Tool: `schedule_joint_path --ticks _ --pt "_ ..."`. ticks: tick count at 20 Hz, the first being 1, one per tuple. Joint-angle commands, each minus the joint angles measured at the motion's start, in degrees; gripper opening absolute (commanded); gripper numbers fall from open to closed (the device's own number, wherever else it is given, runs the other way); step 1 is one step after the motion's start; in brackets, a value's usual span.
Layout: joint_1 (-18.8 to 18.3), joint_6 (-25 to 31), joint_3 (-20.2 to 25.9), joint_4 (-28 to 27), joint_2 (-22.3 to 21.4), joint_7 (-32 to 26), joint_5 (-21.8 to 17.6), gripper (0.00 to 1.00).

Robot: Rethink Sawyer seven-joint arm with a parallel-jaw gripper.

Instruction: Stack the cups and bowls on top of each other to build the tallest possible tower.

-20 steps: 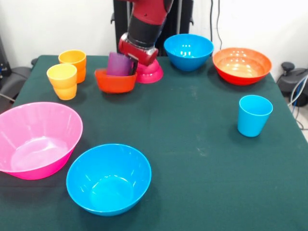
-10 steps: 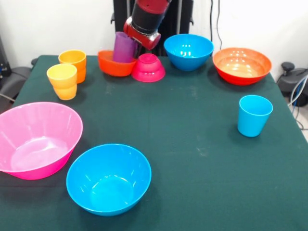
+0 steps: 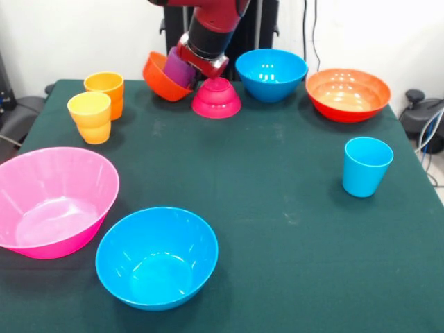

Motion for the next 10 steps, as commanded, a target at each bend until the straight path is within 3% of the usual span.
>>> schedule_joint_path --ticks 1,10 --pt "-1.12 -11.62 8.86 -19.15 19.29 -5.21 -7.31 0.0" --pt "-1.84 -8.3 9.76 -17.08 16.94 -6.07 -8.37 0.0"
